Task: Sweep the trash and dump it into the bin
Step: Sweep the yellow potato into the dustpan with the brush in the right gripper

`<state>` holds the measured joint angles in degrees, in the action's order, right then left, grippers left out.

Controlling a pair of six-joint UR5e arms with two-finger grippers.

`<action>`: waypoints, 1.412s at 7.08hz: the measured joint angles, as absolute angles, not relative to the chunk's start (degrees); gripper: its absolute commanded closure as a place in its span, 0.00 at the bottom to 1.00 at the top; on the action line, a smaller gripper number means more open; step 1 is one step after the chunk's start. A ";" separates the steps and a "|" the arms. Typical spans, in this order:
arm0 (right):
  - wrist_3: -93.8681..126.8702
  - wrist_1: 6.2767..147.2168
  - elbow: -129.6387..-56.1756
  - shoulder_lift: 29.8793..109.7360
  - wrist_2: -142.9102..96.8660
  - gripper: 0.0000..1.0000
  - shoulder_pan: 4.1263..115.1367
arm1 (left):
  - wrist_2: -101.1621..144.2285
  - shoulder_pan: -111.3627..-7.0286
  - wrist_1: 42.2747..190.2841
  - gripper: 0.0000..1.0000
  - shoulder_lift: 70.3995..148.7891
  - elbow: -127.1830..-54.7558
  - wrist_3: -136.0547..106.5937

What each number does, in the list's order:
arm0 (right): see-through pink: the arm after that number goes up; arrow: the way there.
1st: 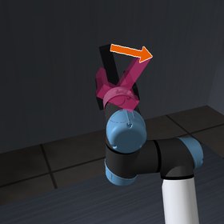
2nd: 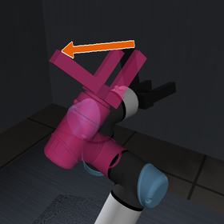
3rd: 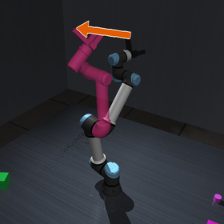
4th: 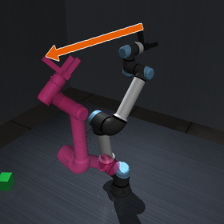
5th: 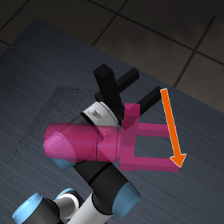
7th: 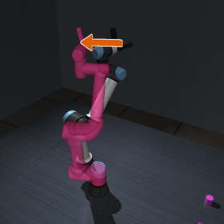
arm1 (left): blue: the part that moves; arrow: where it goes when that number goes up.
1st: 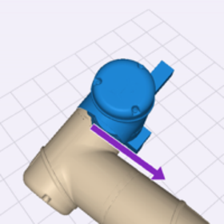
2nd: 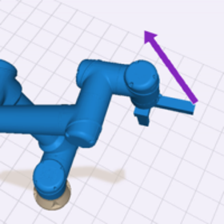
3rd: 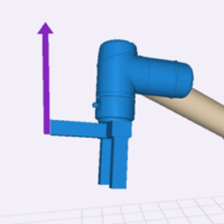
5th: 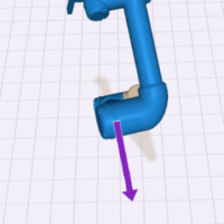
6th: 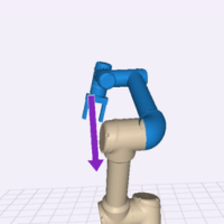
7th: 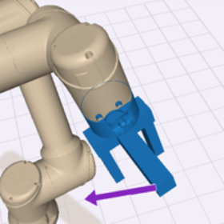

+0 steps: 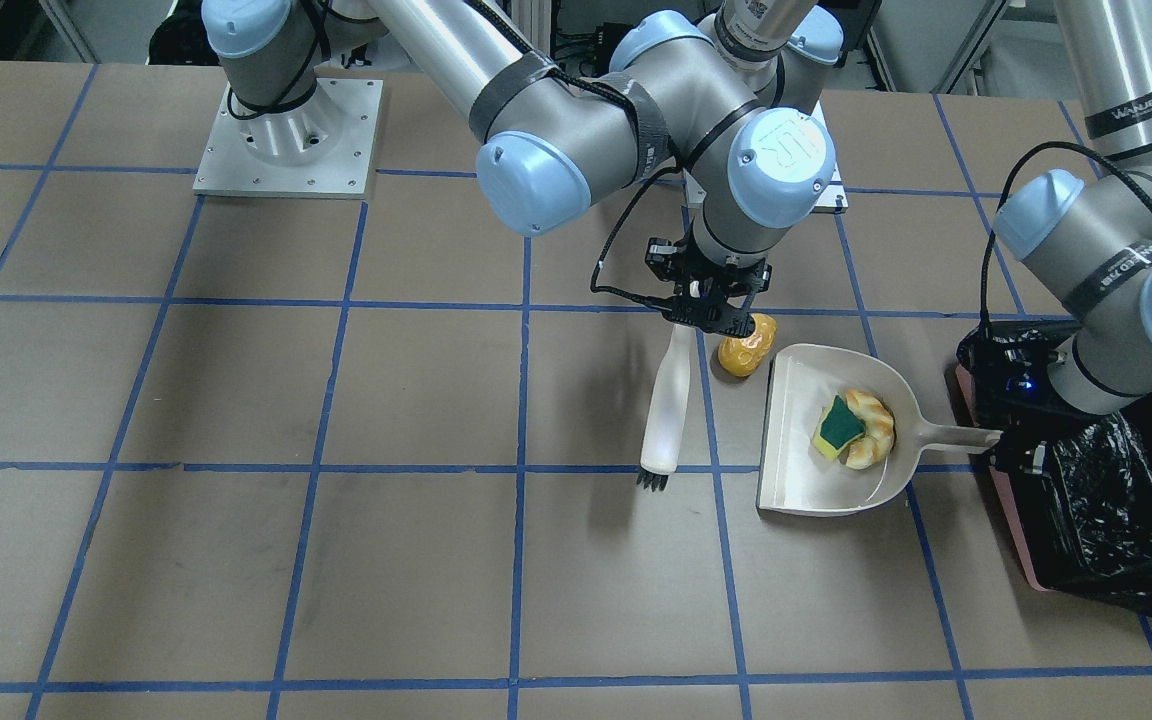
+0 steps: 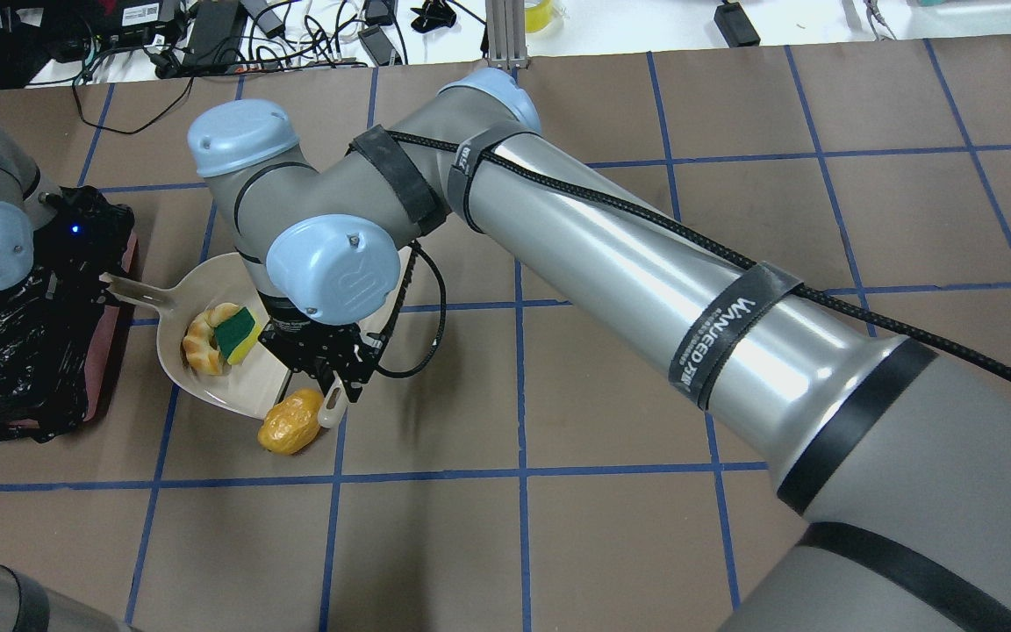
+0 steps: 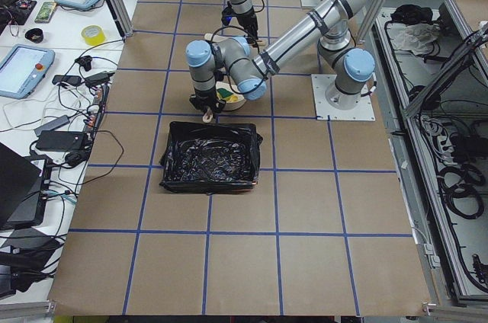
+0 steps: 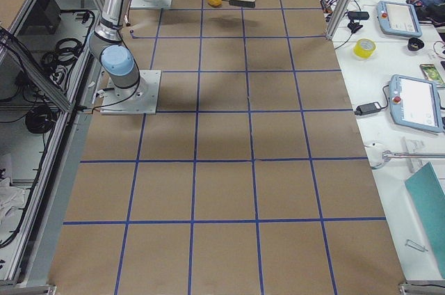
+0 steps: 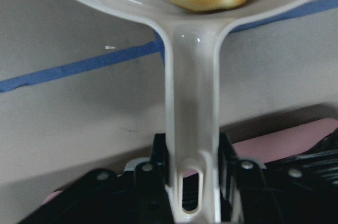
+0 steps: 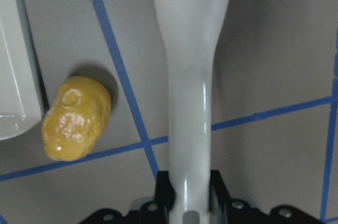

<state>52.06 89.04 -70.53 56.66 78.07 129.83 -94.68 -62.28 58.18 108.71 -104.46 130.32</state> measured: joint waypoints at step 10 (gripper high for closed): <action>66.97 114.10 -76.00 50.74 72.25 1.00 140.95 | -94.84 -58.10 58.17 0.92 99.60 -115.97 130.39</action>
